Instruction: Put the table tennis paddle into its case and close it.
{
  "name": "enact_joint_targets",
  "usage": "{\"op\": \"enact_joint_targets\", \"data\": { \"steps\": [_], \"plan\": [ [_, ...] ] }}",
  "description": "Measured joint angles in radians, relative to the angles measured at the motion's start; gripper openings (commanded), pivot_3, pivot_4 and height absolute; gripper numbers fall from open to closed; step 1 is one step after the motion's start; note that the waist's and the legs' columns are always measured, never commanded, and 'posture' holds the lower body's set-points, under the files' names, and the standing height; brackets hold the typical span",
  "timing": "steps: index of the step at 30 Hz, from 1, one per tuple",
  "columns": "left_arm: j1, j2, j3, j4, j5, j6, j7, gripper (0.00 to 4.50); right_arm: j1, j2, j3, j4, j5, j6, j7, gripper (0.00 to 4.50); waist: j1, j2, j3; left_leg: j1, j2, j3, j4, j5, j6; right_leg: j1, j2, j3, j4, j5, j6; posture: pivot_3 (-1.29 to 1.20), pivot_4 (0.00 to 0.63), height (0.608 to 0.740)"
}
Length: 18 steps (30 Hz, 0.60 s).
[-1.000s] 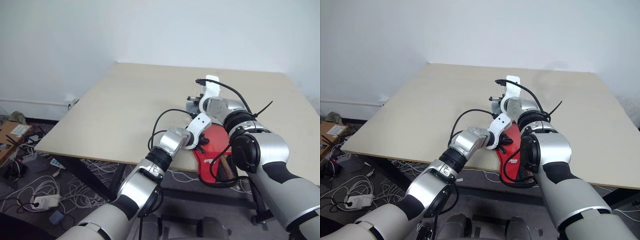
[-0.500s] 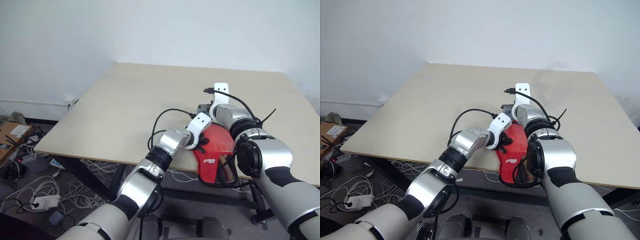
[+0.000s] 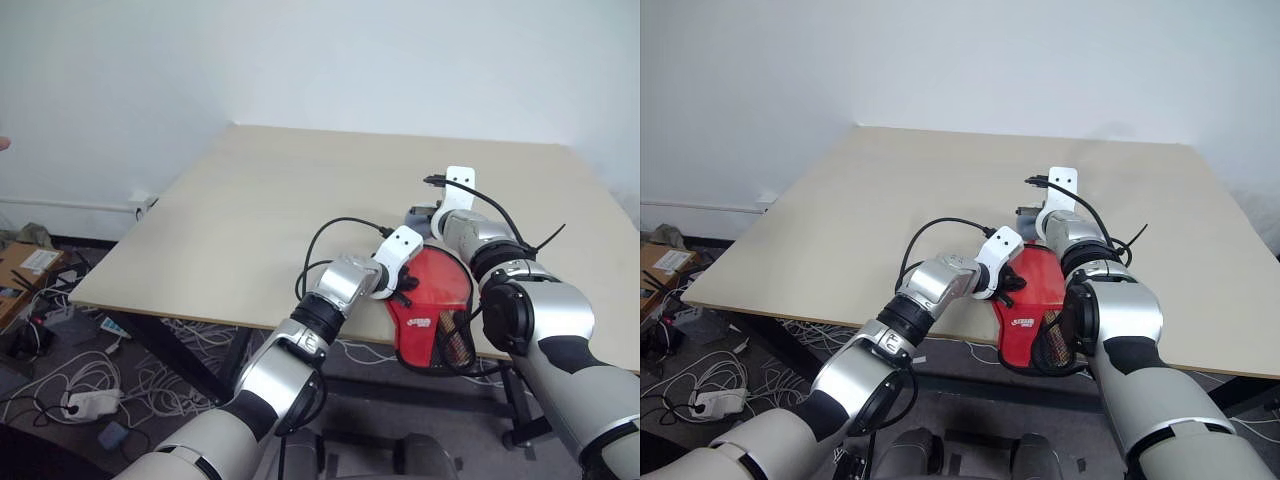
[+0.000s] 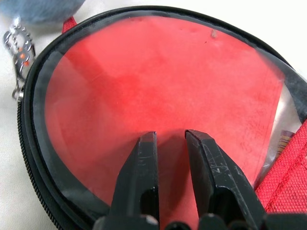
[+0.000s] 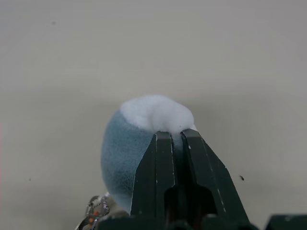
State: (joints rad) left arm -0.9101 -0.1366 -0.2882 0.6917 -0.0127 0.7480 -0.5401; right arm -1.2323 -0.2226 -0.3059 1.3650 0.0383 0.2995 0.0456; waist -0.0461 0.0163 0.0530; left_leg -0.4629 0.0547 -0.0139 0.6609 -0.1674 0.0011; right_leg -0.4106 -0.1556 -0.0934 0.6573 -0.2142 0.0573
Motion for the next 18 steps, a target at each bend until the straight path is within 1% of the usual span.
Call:
{"op": "enact_joint_targets", "data": {
  "steps": [10, 18],
  "plan": [
    [0.005, 0.0, 0.0, -0.012, 0.0, 0.009, 0.0, 0.85, 0.018, -0.062, -0.017, 0.0, 0.0, -0.003, -0.037, 0.01, 0.0, 0.0, 0.0, 0.0, -0.001, 0.0, 0.0, 0.0, 0.0, 0.0, 0.0, 0.001, 0.0, 0.0, 0.0, 0.0, 0.0, 0.688],
    [0.005, 0.0, 0.0, -0.012, -0.002, 0.009, -0.002, 0.85, 0.02, -0.112, 0.026, 0.001, -0.007, 0.004, -0.025, 0.01, 0.0, 0.0, 0.0, 0.0, -0.003, -0.001, 0.0, 0.0, 0.0, 0.0, -0.001, 0.001, 0.0, -0.001, 0.001, 0.0, 0.0, 0.688]
  ]
}}
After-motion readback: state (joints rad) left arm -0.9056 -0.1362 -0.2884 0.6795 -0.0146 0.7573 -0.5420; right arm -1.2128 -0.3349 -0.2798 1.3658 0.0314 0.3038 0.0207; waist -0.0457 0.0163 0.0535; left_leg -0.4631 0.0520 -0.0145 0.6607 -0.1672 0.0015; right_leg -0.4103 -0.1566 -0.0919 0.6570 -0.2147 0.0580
